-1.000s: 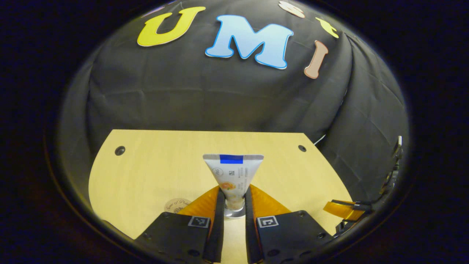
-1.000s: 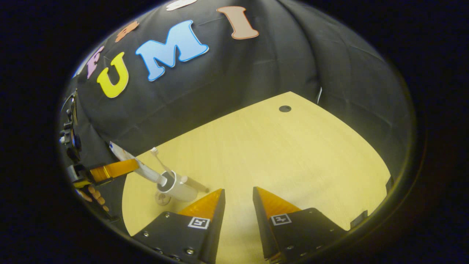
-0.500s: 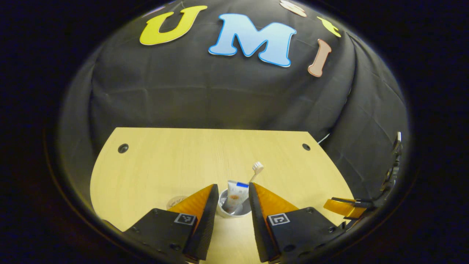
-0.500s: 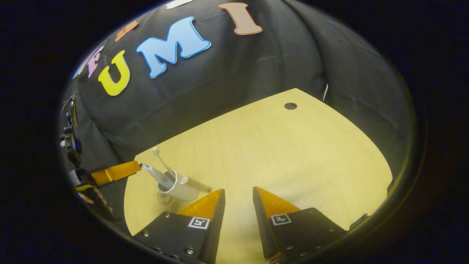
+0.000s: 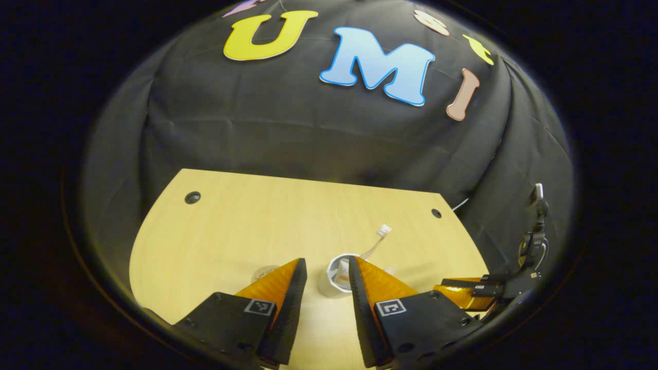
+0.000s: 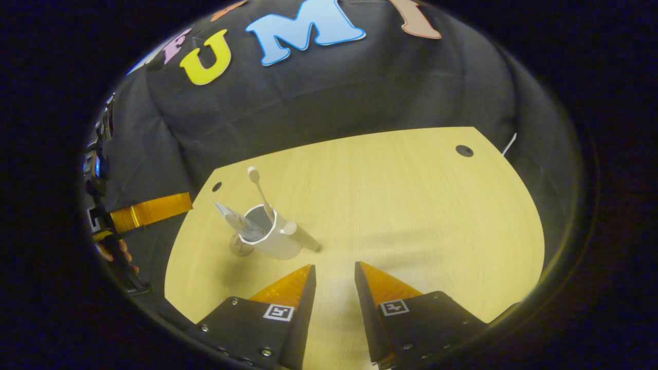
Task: Put the toothbrush and toothpaste on the desktop into the cup, then pick up the cup and place it on the coaster on the desktop.
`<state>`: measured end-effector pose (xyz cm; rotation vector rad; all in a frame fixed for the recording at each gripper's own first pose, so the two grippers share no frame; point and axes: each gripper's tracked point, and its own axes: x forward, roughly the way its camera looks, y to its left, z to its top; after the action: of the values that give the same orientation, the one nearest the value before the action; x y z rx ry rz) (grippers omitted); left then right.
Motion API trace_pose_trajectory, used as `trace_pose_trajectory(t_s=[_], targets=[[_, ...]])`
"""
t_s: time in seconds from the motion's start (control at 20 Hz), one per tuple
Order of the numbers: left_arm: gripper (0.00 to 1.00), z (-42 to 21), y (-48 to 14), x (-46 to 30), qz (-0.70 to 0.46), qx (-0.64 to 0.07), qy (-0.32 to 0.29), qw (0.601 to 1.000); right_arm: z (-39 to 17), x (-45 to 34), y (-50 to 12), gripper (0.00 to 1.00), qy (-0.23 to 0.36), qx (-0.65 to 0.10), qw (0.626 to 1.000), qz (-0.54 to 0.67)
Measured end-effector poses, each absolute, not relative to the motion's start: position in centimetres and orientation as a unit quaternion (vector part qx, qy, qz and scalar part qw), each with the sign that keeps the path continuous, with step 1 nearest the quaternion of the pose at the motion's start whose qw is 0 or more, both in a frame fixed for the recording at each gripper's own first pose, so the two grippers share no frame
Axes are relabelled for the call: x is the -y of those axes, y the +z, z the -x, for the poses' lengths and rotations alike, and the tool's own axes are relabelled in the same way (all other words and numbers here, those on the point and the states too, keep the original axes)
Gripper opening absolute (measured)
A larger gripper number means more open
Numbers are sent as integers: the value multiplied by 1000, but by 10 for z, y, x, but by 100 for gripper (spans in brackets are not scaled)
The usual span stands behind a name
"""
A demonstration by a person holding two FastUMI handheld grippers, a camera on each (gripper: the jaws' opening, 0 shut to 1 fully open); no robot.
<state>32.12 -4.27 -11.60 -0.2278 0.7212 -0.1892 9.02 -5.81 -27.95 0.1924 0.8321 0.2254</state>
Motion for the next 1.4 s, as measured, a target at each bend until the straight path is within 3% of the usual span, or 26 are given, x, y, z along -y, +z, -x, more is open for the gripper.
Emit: trace_pose_trajectory(t_s=[0.2,0.25,0.35,0.4,0.45,0.65,0.7,0.75,0.8,0.9,1.0,1.05,1.25,1.3,1.4], targets=[[57,-289,-126,25,105,-363,-79,922,-102,49,-291,47,158,-430,889,-4],[61,-280,-131,22,111,-370,-79,919,-105,46,-294,48,177,-435,882,33],[57,-267,-138,15,115,-378,-70,916,-108,40,-293,48,213,-441,868,80],[61,-262,-142,10,115,-381,-64,915,-111,37,-294,47,228,-442,862,100],[57,-257,-144,7,117,-385,-59,914,-113,33,-296,47,242,-444,855,118],[57,-234,-159,-11,130,-401,-33,906,-123,20,-286,47,293,-454,822,181],[57,-230,-162,-16,132,-404,-25,905,-125,19,-284,39,301,-460,814,188],[57,-224,-165,-21,135,-407,-15,903,-126,18,-284,39,308,-463,807,198],[57,-219,-167,-26,140,-409,-7,902,-130,19,-284,51,312,-465,802,209],[57,-206,-173,-37,150,-414,15,898,-136,19,-284,52,320,-471,790,229],[52,-197,-179,-46,160,-418,34,894,-138,15,-290,45,329,-480,780,228],[57,-191,-180,-49,165,-420,43,891,-140,13,-291,45,332,-480,778,233],[57,-178,-185,-58,190,-421,68,884,-146,4,-295,46,343,-482,768,246],[61,-176,-186,-59,193,-421,73,883,-147,3,-298,46,345,-483,766,248],[57,-176,-190,-58,196,-421,79,882,-148,0,-302,45,348,-485,761,253]])
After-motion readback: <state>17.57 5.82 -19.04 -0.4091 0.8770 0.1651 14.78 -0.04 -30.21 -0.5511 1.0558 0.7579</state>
